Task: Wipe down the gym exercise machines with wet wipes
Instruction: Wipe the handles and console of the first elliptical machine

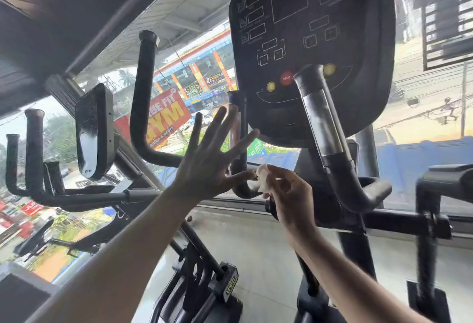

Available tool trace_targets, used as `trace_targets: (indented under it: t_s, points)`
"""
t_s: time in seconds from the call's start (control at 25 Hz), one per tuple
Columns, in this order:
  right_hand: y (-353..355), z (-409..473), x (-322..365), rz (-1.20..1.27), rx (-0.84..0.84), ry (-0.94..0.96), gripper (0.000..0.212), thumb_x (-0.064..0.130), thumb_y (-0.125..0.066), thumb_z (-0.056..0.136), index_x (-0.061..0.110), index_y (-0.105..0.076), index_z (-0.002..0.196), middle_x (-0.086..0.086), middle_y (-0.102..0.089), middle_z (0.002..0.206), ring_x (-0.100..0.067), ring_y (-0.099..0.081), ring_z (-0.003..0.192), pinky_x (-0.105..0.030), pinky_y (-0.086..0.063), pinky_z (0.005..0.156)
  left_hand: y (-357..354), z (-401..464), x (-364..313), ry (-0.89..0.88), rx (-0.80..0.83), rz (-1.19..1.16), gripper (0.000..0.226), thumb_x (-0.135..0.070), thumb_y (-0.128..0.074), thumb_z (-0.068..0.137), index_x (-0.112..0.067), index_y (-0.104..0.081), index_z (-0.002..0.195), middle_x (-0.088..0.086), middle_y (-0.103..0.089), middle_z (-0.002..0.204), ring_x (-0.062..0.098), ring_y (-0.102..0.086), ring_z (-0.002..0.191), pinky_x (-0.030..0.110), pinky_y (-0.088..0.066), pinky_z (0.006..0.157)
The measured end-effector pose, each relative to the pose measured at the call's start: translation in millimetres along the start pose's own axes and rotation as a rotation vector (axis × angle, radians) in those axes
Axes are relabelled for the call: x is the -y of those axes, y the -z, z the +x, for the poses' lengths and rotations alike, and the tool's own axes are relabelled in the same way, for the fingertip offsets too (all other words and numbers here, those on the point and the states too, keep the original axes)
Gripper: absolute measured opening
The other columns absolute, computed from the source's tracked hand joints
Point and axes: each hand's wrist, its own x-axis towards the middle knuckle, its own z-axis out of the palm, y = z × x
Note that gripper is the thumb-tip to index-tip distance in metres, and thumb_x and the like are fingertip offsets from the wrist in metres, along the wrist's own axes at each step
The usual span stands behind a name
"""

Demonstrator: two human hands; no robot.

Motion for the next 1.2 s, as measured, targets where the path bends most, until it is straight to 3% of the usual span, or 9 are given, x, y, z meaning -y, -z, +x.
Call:
trace_targets:
  t_s: [0.2,0.28,0.4,0.52,0.64,0.8,0.96,1.12,1.2]
  points:
    - [-40.1,-17.8,-25.5,-0.094,0.006,0.108,0.021,0.008,-0.068,0.096,0.011,-0.074,0.116,0.011,-0.063,0.102,-0.009,-0.064,0.074,-0.024,-0.055,0.065,-6.3,36.4,13.2,-0.221,0.113,0.081,0.084,-0.080,-0.034,0.094,-0.033,-0.029,0.164,0.024,-0.008,0.172,0.044,-0.006,0.159,0.073,-0.011,0.121]
    - [-31.0,-20.3,-46.4,-0.246,0.015,0.207,0.025,0.006,-0.066,0.096,0.012,-0.072,0.120,0.010,-0.060,0.103,-0.008,-0.062,0.082,-0.014,-0.050,0.071,-18.8,35.0,20.1,-0.199,0.083,-0.034,0.075,-0.071,-0.037,0.100,-0.029,-0.032,0.162,0.024,-0.012,0.171,0.046,-0.008,0.159,0.071,-0.013,0.122]
    - [-15.3,-14.6,-64.9,-0.382,0.035,0.230,0.027,0.005,-0.067,0.095,0.019,-0.072,0.118,0.007,-0.060,0.100,-0.007,-0.061,0.082,-0.017,-0.047,0.073,-35.7,27.4,15.2,-0.153,0.013,-0.165,0.060,-0.049,-0.040,0.106,-0.021,-0.041,0.159,0.025,-0.015,0.169,0.049,-0.008,0.157,0.070,-0.017,0.122]
    - [-25.9,-3.3,-56.5,-0.266,0.043,0.131,0.019,0.011,-0.066,0.093,0.021,-0.076,0.105,0.006,-0.062,0.092,-0.008,-0.060,0.074,-0.021,-0.047,0.070,-36.9,27.9,15.3,-0.142,-0.002,-0.198,0.057,-0.042,-0.036,0.107,-0.017,-0.044,0.157,0.026,-0.018,0.169,0.050,-0.008,0.157,0.070,-0.020,0.121]
    - [-35.8,-11.8,-47.1,-0.189,0.041,0.160,0.023,0.022,-0.061,0.096,0.016,-0.074,0.114,0.006,-0.063,0.095,-0.007,-0.061,0.077,-0.021,-0.051,0.070,-37.0,26.8,13.8,-0.133,-0.021,-0.247,0.055,-0.037,-0.043,0.105,-0.018,-0.045,0.157,0.025,-0.017,0.169,0.049,-0.007,0.158,0.069,-0.021,0.121]
    - [-9.4,-12.4,-69.6,-0.528,0.102,0.419,0.034,0.001,-0.061,0.097,0.020,-0.069,0.123,0.001,-0.060,0.101,-0.009,-0.058,0.082,-0.021,-0.047,0.075,-39.1,23.4,9.1,-0.090,-0.030,-0.290,0.070,-0.029,-0.065,0.089,-0.019,-0.048,0.156,0.023,-0.014,0.170,0.048,-0.005,0.158,0.069,-0.021,0.121]
    - [-4.5,37.9,-61.3,-0.763,0.213,0.242,0.029,0.011,-0.057,0.099,0.026,-0.073,0.117,0.001,-0.057,0.099,-0.015,-0.060,0.086,-0.027,-0.045,0.073,-40.8,23.7,6.7,-0.073,-0.047,-0.314,0.076,-0.027,-0.065,0.083,-0.018,-0.048,0.156,0.023,-0.012,0.170,0.046,-0.004,0.159,0.068,-0.020,0.122]
    - [-4.3,15.8,-55.7,-0.561,0.300,0.364,0.033,0.003,-0.060,0.097,0.022,-0.072,0.121,0.002,-0.065,0.100,-0.011,-0.062,0.088,-0.016,-0.045,0.077,-40.4,21.3,4.5,-0.059,-0.035,-0.303,0.077,-0.027,-0.066,0.084,-0.019,-0.045,0.157,0.022,-0.011,0.171,0.044,-0.002,0.159,0.067,-0.019,0.123]
    - [3.6,11.4,-65.5,-0.627,0.286,0.453,0.041,-0.001,-0.059,0.094,0.024,-0.068,0.126,0.005,-0.070,0.108,-0.012,-0.066,0.092,-0.023,-0.051,0.078,-38.7,20.2,4.2,-0.052,-0.036,-0.301,0.076,-0.027,-0.066,0.085,-0.018,-0.045,0.158,0.021,-0.010,0.171,0.041,0.000,0.160,0.066,-0.018,0.124]
